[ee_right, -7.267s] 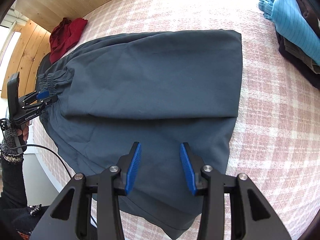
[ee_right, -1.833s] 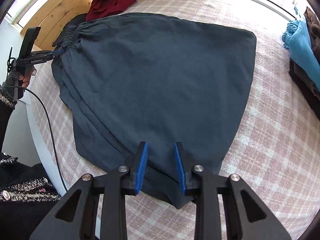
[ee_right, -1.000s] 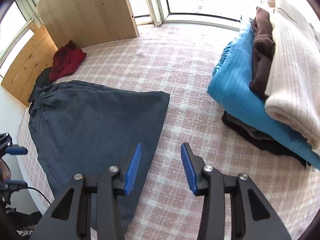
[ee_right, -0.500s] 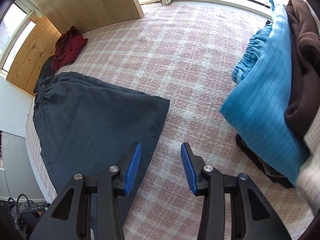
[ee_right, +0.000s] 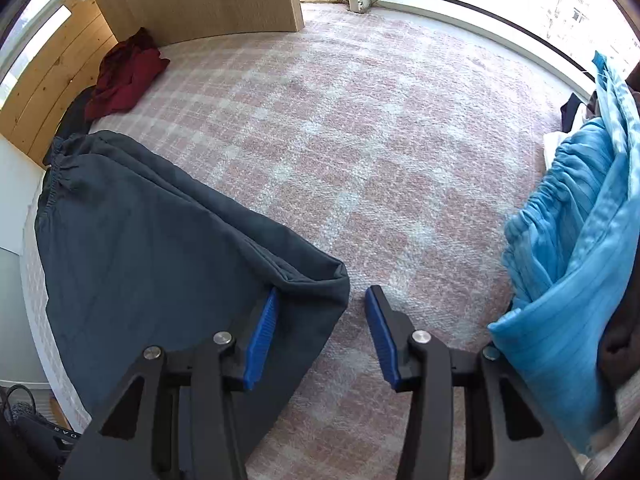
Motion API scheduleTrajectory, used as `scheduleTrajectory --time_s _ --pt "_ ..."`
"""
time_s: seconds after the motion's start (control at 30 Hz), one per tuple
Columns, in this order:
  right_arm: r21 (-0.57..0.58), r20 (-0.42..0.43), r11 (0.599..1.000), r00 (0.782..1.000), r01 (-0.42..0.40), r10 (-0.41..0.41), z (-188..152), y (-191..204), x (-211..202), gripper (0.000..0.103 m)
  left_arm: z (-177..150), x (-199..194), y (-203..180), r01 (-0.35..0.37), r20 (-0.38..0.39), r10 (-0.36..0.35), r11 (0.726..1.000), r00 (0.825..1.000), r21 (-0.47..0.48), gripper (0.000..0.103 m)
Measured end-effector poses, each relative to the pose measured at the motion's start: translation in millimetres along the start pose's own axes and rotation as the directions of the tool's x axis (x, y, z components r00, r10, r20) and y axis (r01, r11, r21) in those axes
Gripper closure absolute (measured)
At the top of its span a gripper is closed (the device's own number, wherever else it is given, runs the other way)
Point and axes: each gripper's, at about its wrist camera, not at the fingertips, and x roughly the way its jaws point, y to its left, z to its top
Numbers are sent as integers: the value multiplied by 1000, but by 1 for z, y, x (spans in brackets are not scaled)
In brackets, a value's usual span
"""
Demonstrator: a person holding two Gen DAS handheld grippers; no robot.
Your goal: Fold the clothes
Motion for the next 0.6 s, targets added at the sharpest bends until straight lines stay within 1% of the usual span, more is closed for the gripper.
scheduleTrajectory --time_s 0.03,0.07,0.1,0.17,0.2,0.3,0.43,0.5,0.6 --pt "-17 6 1000 1000 -1 1 0 4 1 59 -1 -3 2 11 6 -11 1000 1000 -7 95" --pt "-33 12 999 1000 -3 4 -1 7 1 69 -3 -7 4 22 13 -22 1000 1000 -13 95" --pt "-32 16 999 1000 -15 16 -1 8 1 76 -4 -11 7 35 24 -35 999 999 -24 96" --pt "-20 23 999 999 -45 45 0 8 -2 95 -6 -21 15 68 51 -65 996 997 -56 96" --pt "-4 26 997 996 -83 83 1 7 -4 96 -8 -27 20 89 68 -84 993 994 -74 96" --pt "77 54 985 987 -153 149 3 -3 -11 97 -12 -44 34 148 123 -133 982 983 -119 96" --pt "199 110 947 966 -254 236 7 -10 -19 97 -24 -66 52 187 194 -155 970 969 -158 96" --pt "224 143 929 953 -293 266 12 -4 -27 98 -38 -79 64 202 231 -159 963 960 -179 96" --pt "224 186 916 938 -332 294 24 18 -45 98 -66 -103 91 229 292 -160 949 943 -217 96"
